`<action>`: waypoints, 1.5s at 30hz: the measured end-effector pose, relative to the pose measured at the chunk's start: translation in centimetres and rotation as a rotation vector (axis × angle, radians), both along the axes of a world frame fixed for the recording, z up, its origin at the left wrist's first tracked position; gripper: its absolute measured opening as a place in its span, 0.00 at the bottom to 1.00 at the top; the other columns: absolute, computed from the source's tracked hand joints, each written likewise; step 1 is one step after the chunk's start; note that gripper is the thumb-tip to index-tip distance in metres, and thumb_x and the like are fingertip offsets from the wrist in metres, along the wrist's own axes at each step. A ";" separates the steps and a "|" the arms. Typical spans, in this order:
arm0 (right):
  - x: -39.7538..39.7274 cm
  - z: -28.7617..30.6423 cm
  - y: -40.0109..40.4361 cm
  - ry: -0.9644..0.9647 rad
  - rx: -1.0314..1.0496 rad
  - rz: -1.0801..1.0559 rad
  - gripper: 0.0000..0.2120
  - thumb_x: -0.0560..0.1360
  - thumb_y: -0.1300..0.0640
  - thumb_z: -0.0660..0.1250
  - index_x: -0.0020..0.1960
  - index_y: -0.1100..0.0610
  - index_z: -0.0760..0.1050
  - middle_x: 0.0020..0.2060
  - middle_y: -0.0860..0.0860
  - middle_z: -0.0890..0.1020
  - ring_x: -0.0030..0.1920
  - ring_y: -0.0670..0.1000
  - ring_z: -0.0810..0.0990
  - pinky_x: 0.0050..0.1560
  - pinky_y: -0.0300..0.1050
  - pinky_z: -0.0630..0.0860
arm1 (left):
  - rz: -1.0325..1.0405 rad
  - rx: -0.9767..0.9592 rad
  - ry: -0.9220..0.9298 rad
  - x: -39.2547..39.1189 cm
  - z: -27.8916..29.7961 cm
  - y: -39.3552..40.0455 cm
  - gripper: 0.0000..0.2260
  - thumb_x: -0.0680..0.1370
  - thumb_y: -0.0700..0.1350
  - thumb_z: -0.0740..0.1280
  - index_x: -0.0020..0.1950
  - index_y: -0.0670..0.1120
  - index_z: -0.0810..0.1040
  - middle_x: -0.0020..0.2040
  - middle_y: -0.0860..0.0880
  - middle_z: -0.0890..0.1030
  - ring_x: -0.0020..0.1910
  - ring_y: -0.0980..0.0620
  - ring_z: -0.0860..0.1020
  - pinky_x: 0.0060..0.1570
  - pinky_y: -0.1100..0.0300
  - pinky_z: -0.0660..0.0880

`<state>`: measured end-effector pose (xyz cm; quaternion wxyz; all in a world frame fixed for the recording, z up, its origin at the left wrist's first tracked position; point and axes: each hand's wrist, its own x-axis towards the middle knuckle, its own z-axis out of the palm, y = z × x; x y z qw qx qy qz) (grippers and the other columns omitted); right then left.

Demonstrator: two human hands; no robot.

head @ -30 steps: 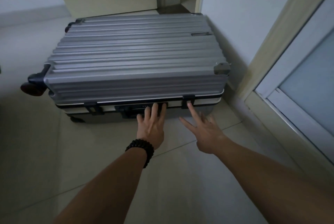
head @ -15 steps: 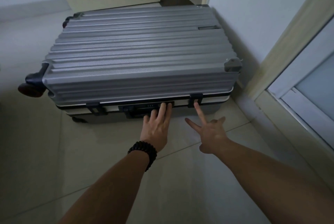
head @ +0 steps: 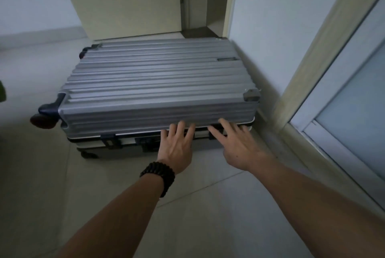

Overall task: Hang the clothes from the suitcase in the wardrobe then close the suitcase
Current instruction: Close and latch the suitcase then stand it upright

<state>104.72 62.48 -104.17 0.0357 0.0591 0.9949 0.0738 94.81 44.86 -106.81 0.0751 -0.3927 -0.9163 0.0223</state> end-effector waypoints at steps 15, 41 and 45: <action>-4.1 5.6 3.7 0.087 -0.306 -0.486 0.44 0.72 0.47 0.68 0.74 0.34 0.39 0.75 0.53 0.36 0.73 0.73 0.38 0.68 0.76 0.53 | 0.177 0.124 -0.034 -1.2 5.6 3.2 0.43 0.73 0.49 0.65 0.78 0.50 0.38 0.76 0.46 0.42 0.64 0.40 0.63 0.60 0.35 0.67; -13.0 6.4 -24.8 0.060 -0.742 0.356 0.36 0.72 0.66 0.61 0.78 0.52 0.56 0.78 0.50 0.54 0.76 0.53 0.57 0.74 0.48 0.61 | 0.583 0.003 -0.274 -7.6 7.2 -27.9 0.45 0.73 0.43 0.66 0.78 0.55 0.35 0.79 0.49 0.39 0.77 0.43 0.48 0.65 0.44 0.68; -13.0 6.1 -23.2 0.041 -0.644 0.390 0.32 0.73 0.70 0.59 0.75 0.52 0.63 0.78 0.50 0.55 0.76 0.52 0.59 0.75 0.45 0.60 | 0.641 0.047 -0.255 -6.9 7.8 -30.9 0.42 0.73 0.42 0.65 0.78 0.53 0.40 0.78 0.48 0.46 0.74 0.42 0.55 0.61 0.45 0.71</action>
